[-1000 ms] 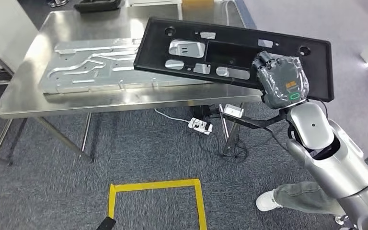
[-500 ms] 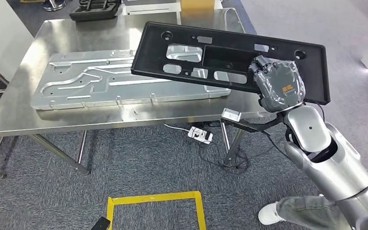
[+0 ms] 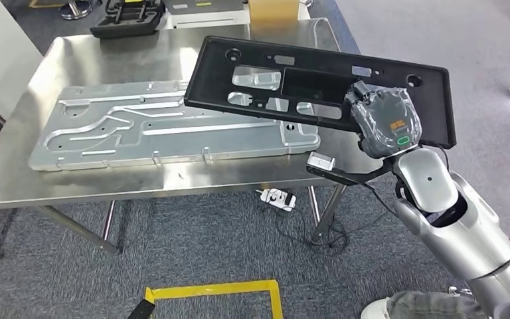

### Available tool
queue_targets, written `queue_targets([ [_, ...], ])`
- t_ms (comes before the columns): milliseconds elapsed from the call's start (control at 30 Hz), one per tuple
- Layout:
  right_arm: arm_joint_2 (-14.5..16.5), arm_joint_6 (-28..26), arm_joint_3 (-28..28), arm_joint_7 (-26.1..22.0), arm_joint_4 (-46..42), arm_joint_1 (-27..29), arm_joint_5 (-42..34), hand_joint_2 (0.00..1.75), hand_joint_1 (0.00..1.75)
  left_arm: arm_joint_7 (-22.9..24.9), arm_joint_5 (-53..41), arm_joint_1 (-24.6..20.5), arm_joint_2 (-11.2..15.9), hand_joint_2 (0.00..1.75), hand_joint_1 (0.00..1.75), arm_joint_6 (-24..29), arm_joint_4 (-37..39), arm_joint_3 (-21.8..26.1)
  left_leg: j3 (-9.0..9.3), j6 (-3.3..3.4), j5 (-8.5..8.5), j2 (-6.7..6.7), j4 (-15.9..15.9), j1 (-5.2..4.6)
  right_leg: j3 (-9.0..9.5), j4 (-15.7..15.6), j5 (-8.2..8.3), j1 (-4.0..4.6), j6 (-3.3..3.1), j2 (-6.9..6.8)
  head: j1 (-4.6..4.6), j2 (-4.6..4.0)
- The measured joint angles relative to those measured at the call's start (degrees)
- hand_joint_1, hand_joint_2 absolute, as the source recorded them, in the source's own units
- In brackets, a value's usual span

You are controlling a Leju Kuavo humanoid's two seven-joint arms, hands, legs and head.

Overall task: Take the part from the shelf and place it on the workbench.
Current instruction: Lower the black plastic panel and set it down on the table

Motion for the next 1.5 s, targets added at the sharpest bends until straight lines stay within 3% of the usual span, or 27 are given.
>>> queue_targets([
  [67,-0.02,0.02,0.00,-0.01,-0.13,-0.12,0.07,1.75,1.75,0.02,0.18,-0.10,-0.04,1.75,0.00,0.00,-0.01,0.00,-2.34,-0.60,-0.98,0.26,4.40,0.32,0.92,-0.12,-0.49,-0.04,-0.49,0.00,-0.18,0.00],
  [167,-0.03,0.31,0.00,-0.20,-0.17,-0.01,0.24,1.75,1.75,0.11,0.51,-0.08,-0.05,1.75,0.00,0.00,-0.01,0.00,-8.88,-1.01,-3.72,0.51,13.79,0.63,2.31,-0.14,-1.69,0.32,-0.85,-0.01,-0.29,0.00],
  [200,-0.03,0.46,0.00,-0.28,-0.16,0.08,0.28,1.75,1.75,0.25,0.50,0.00,-0.05,1.75,0.00,0.00,-0.01,0.00,-10.16,-0.89,-3.74,0.54,14.53,0.62,2.88,-0.14,-2.16,0.45,-0.89,0.01,-0.28,0.00],
  [233,-0.03,0.60,0.00,-0.33,-0.15,0.16,0.31,1.75,1.75,0.47,0.39,0.06,-0.03,1.75,0.00,-0.01,-0.01,0.00,-10.45,-0.65,-2.66,0.54,13.26,0.56,3.54,-0.15,-2.66,0.54,-0.91,0.03,-0.29,0.00],
  [300,-0.03,0.73,0.00,-0.43,-0.13,0.20,0.31,1.75,1.75,1.14,-0.14,0.08,0.10,1.75,0.00,-0.09,-0.01,-0.01,-8.58,0.09,2.37,0.55,6.09,0.19,4.87,-0.24,-3.67,0.61,-0.86,0.06,-0.28,0.00],
  [367,0.02,0.73,0.01,-0.64,-0.04,0.21,0.31,1.75,1.75,1.94,-0.86,-0.03,0.50,1.75,0.00,-0.23,-0.01,-0.07,-6.56,0.77,5.69,0.55,0.27,-0.39,5.81,-0.65,-4.38,0.60,-0.55,0.14,-0.28,0.00],
  [467,0.14,0.76,0.08,-1.12,0.17,0.38,0.31,1.75,1.75,3.36,-1.69,-0.15,1.51,1.75,0.00,-0.22,0.00,-0.24,-5.07,1.57,5.89,0.55,-2.01,-0.68,6.88,-1.38,-4.50,0.71,0.27,0.23,-0.33,0.00],
  [533,0.19,0.77,0.11,-1.29,0.25,0.39,0.31,1.75,1.75,4.29,-1.81,-0.14,2.30,1.75,0.00,-0.04,0.01,-0.30,-3.65,1.92,5.91,0.57,-3.02,-0.44,6.75,-0.07,-5.03,0.79,0.63,0.09,-0.24,0.00],
  [600,0.19,0.77,0.11,-1.31,0.27,0.33,0.31,1.75,1.75,5.05,-1.76,-0.30,3.22,1.75,0.00,0.03,0.02,-0.32,-2.52,2.24,5.57,0.51,-3.48,-0.29,3.73,5.49,-6.90,0.77,0.75,-0.03,-0.06,0.00],
  [667,0.19,0.78,0.11,-1.33,0.33,0.59,0.29,1.75,1.75,5.71,-1.54,-0.45,4.02,1.75,0.00,0.09,0.02,-0.33,-1.78,2.39,4.77,0.42,-3.39,-0.29,-0.87,12.09,-9.41,0.79,0.94,-0.02,0.04,0.00],
  [700,0.19,0.79,0.13,-1.35,0.39,0.80,0.29,1.75,1.75,5.99,-1.43,-0.42,4.30,1.75,0.00,0.13,0.02,-0.33,-1.35,2.35,4.28,0.36,-3.27,-0.28,-2.49,13.58,-10.01,0.75,1.10,-0.03,0.04,0.00],
  [733,0.19,0.79,0.15,-1.37,0.44,0.96,0.28,1.75,1.75,6.25,-1.32,-0.38,4.51,1.75,0.00,0.17,0.02,-0.33,-0.88,2.26,3.74,0.29,-3.04,-0.25,-3.22,13.16,-9.45,0.65,1.28,-0.04,0.03,0.00],
  [767,0.20,0.79,0.17,-1.40,0.49,1.04,0.25,1.75,1.75,6.50,-1.21,-0.35,4.69,1.75,0.00,0.21,0.02,-0.33,-0.39,2.13,3.13,0.24,-2.67,-0.20,-3.01,10.81,-7.59,0.50,1.47,-0.06,0.04,0.00],
  [833,0.23,0.77,0.24,-1.52,0.64,1.08,0.14,1.75,1.75,6.86,-0.74,-0.35,5.00,1.75,0.00,0.30,0.02,-0.33,0.28,1.64,1.73,0.11,-1.58,-0.08,-1.42,3.90,-2.38,0.31,1.63,-0.11,0.03,0.00],
  [900,0.31,0.70,0.34,-1.71,0.82,1.26,-0.04,1.75,1.75,6.62,0.32,-0.45,5.32,1.75,0.00,0.60,0.02,-0.33,0.17,1.04,0.71,-0.01,-0.62,-0.04,-0.52,0.50,0.08,0.52,1.02,-0.13,-0.04,0.00],
  [1000,0.34,0.62,0.40,-1.83,1.11,1.99,-0.44,1.75,1.75,4.61,2.63,-0.37,5.59,1.75,0.00,0.81,0.01,-0.29,-0.07,0.33,0.22,-0.07,-0.17,-0.06,-0.30,0.31,0.35,0.71,-0.14,-0.12,-0.11,0.00],
  [1067,0.34,0.58,0.40,-1.88,1.25,2.19,-0.57,1.75,1.75,3.31,3.70,-0.28,5.64,1.75,0.00,0.46,-0.03,-0.08,-1.27,-0.32,-0.80,0.06,2.36,0.07,0.46,-0.19,0.30,0.46,-0.57,-0.20,-0.32,0.00],
  [1167,0.36,0.61,0.42,-2.03,1.55,2.43,-0.88,1.75,1.75,2.24,4.43,-0.35,5.58,1.75,0.00,-0.55,-0.07,0.50,-7.08,-1.31,-4.30,0.30,12.14,0.67,1.08,-0.47,-0.05,0.44,-1.01,-0.28,-0.56,0.00],
  [1233,0.37,0.96,0.44,-2.27,1.91,2.91,-1.41,1.75,1.75,1.57,4.80,-0.19,5.52,1.75,0.00,-1.77,-0.07,0.71,-9.59,-1.47,-4.17,0.38,14.59,0.86,1.35,-0.43,-0.37,0.53,-1.08,-0.23,-0.56,0.00],
  [1267,0.38,1.43,0.45,-2.39,2.13,3.15,-1.82,1.31,1.31,1.22,4.90,-0.10,5.51,1.75,0.00,-2.45,-0.07,0.76,-9.28,-1.39,-2.58,0.40,12.80,0.87,1.56,-0.42,-0.53,0.55,-1.08,-0.19,-0.56,0.00],
  [1333,0.44,3.02,0.48,-2.53,2.60,3.41,-2.97,0.44,0.44,0.65,4.99,-0.08,5.53,1.75,0.00,-3.49,-0.07,0.90,-6.48,-0.95,1.92,0.40,5.29,0.79,2.01,-0.43,-0.81,0.56,-0.99,-0.12,-0.55,0.00],
  [1367,0.51,4.04,0.52,-2.56,2.90,3.44,-3.66,0.00,0.00,0.41,5.06,-0.16,5.57,1.75,0.00,-3.81,-0.07,1.02,-5.20,-0.69,3.08,0.40,1.97,0.62,2.10,-0.48,-0.87,0.57,-0.87,-0.10,-0.54,0.00],
  [1400,0.60,5.04,0.64,-2.53,3.25,3.46,-4.34,0.00,0.00,0.19,5.16,-0.24,5.61,1.75,0.00,-3.97,-0.07,1.19,-4.33,-0.39,3.77,0.37,-0.16,0.45,2.08,-0.54,-0.92,0.59,-0.67,-0.07,-0.53,0.00],
  [1500,0.84,6.97,1.39,-2.32,4.39,3.73,-6.12,0.00,0.00,-0.22,5.54,-0.30,5.68,1.75,0.00,-3.73,-0.07,1.76,-3.48,0.43,4.39,0.26,-1.65,0.25,2.14,-0.89,-1.05,0.59,0.33,-0.01,-0.50,0.00],
])
